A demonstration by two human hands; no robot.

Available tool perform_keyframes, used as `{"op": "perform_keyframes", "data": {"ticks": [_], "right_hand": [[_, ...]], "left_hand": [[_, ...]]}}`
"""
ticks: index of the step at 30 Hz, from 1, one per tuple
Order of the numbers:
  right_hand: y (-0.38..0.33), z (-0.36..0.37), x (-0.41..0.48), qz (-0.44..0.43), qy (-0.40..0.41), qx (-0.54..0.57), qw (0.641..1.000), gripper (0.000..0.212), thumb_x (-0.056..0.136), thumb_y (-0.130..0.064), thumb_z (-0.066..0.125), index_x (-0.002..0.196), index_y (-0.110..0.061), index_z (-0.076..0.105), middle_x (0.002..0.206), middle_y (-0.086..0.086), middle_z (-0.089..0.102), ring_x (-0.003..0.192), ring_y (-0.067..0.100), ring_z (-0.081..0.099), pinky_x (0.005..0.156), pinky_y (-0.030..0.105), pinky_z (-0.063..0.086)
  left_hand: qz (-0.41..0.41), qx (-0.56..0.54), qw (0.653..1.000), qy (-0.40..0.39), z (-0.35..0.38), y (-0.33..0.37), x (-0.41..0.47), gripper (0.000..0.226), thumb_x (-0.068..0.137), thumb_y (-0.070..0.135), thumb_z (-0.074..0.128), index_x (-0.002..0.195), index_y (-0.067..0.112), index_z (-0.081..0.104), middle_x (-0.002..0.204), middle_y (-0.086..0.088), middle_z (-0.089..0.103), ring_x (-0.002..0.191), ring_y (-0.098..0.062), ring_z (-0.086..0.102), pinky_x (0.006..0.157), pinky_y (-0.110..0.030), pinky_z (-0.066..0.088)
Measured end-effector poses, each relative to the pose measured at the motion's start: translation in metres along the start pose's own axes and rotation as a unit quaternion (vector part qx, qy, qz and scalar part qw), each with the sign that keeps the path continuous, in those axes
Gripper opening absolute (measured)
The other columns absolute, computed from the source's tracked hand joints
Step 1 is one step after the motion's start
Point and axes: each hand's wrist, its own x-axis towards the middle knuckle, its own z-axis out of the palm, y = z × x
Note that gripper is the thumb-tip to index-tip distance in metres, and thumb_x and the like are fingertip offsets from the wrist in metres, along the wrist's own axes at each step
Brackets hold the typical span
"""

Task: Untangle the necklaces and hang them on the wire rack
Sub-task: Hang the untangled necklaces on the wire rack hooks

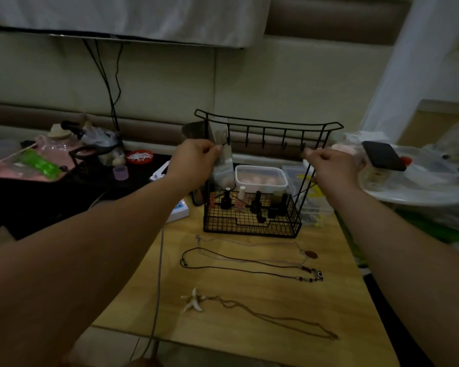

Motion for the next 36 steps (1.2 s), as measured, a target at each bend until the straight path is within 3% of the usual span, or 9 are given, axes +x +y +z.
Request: {"op": "perform_keyframes", "data": {"ticks": [5,8,12,20,25,30,34,36], "right_hand": [[0.014,0.012,-0.006,-0.017,-0.018,-0.047,0.999,0.024,0.102,-0.04,0.06,0.095,-0.023,0.077,0.092,0.001,0.073,0.091,0.027,0.07,0.087,0.046,0.058],[0.02,0.018,-0.011,0.0,-0.016,-0.041,0.999,0.026,0.104,-0.036,0.057,0.087,-0.026,0.073,0.081,0.004,0.072,0.086,0.028,0.071,0.08,0.042,0.056],[0.028,0.023,-0.022,0.018,-0.018,-0.058,0.998,0.03,0.104,-0.039,0.057,0.084,-0.023,0.074,0.081,0.0,0.072,0.079,0.021,0.067,0.071,0.033,0.05],[0.056,0.028,-0.031,0.057,-0.052,-0.079,0.994,0.04,0.096,-0.048,0.058,0.082,-0.014,0.073,0.086,0.014,0.07,0.084,0.036,0.069,0.082,0.06,0.058],[0.051,0.027,-0.04,0.086,-0.059,-0.041,0.994,0.026,0.101,-0.034,0.063,0.081,-0.02,0.069,0.094,0.013,0.071,0.087,0.032,0.07,0.087,0.058,0.059],[0.046,0.02,-0.049,0.091,-0.06,-0.025,0.994,0.014,0.102,-0.031,0.063,0.09,-0.029,0.069,0.094,0.004,0.071,0.085,0.024,0.069,0.088,0.051,0.061],[0.049,0.007,-0.064,0.113,-0.071,-0.032,0.991,0.015,0.102,-0.025,0.061,0.09,-0.021,0.069,0.09,0.006,0.07,0.087,0.027,0.069,0.087,0.054,0.059],[0.052,-0.001,-0.077,0.117,-0.084,-0.045,0.989,0.018,0.102,-0.022,0.061,0.087,-0.017,0.068,0.092,0.006,0.069,0.083,0.022,0.067,0.088,0.052,0.058]], "left_hand": [[-0.017,-0.009,1.0,-0.016,0.011,-0.01,-0.006,0.026,0.107,0.036,0.055,0.085,0.028,0.066,0.078,0.0,0.069,0.073,-0.013,0.068,0.063,-0.029,0.048],[-0.04,0.004,0.999,-0.025,0.017,-0.017,-0.01,0.028,0.106,0.041,0.055,0.084,0.028,0.067,0.082,-0.002,0.071,0.077,-0.019,0.071,0.071,-0.04,0.06],[-0.068,0.023,0.997,-0.033,0.027,-0.024,-0.018,0.032,0.105,0.039,0.056,0.079,0.024,0.068,0.08,-0.005,0.072,0.075,-0.023,0.071,0.076,-0.051,0.062],[-0.11,-0.019,0.991,-0.076,0.038,-0.036,-0.028,0.021,0.104,0.031,0.059,0.088,0.025,0.071,0.085,-0.006,0.076,0.081,-0.022,0.075,0.081,-0.05,0.064],[-0.106,-0.008,0.991,-0.077,0.041,-0.039,-0.03,0.023,0.102,0.029,0.063,0.08,0.024,0.069,0.086,-0.005,0.074,0.084,-0.022,0.073,0.082,-0.05,0.063],[-0.086,0.001,0.994,-0.069,0.042,-0.033,-0.036,0.015,0.1,0.029,0.067,0.088,0.038,0.062,0.095,0.002,0.07,0.086,-0.017,0.071,0.083,-0.047,0.063],[-0.086,-0.005,0.994,-0.061,0.038,-0.03,-0.052,0.013,0.098,0.029,0.068,0.097,0.036,0.057,0.099,-0.001,0.07,0.087,-0.021,0.071,0.08,-0.047,0.063],[-0.08,0.015,0.995,-0.062,0.038,-0.027,-0.066,0.011,0.097,0.028,0.068,0.098,0.033,0.059,0.098,-0.002,0.07,0.085,-0.021,0.07,0.072,-0.04,0.061]]}}
